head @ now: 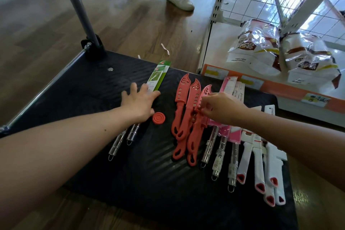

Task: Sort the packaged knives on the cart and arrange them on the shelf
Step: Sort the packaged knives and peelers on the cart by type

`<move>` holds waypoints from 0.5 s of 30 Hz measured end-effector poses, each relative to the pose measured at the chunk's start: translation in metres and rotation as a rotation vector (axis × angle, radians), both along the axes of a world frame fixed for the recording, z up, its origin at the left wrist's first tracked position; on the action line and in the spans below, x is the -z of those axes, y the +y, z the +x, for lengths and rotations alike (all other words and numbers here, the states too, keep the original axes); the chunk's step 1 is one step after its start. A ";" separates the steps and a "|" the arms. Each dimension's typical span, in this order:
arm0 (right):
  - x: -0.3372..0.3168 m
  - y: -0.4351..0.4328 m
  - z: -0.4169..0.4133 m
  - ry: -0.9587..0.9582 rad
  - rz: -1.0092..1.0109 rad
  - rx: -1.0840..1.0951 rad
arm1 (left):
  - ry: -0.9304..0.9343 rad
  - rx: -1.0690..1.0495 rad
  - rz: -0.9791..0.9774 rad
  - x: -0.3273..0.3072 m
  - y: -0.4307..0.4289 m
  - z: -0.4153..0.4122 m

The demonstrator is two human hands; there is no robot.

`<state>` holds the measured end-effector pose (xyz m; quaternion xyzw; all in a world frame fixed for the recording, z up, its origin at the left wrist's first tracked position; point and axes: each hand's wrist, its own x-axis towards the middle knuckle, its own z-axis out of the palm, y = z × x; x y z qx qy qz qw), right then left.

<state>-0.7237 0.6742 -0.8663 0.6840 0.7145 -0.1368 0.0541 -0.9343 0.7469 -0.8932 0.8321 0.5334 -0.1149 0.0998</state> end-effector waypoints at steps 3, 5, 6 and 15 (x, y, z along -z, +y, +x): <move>-0.001 -0.009 0.006 -0.010 -0.030 0.017 | -0.105 0.086 0.020 -0.002 -0.009 0.018; -0.001 -0.016 0.010 -0.022 -0.047 0.024 | -0.252 0.091 -0.078 -0.002 -0.023 0.037; 0.000 -0.019 0.011 -0.036 -0.046 0.014 | -0.298 0.103 -0.123 -0.001 -0.032 0.047; 0.017 -0.022 0.004 -0.076 -0.007 -0.030 | -0.137 0.266 -0.196 0.013 -0.062 0.068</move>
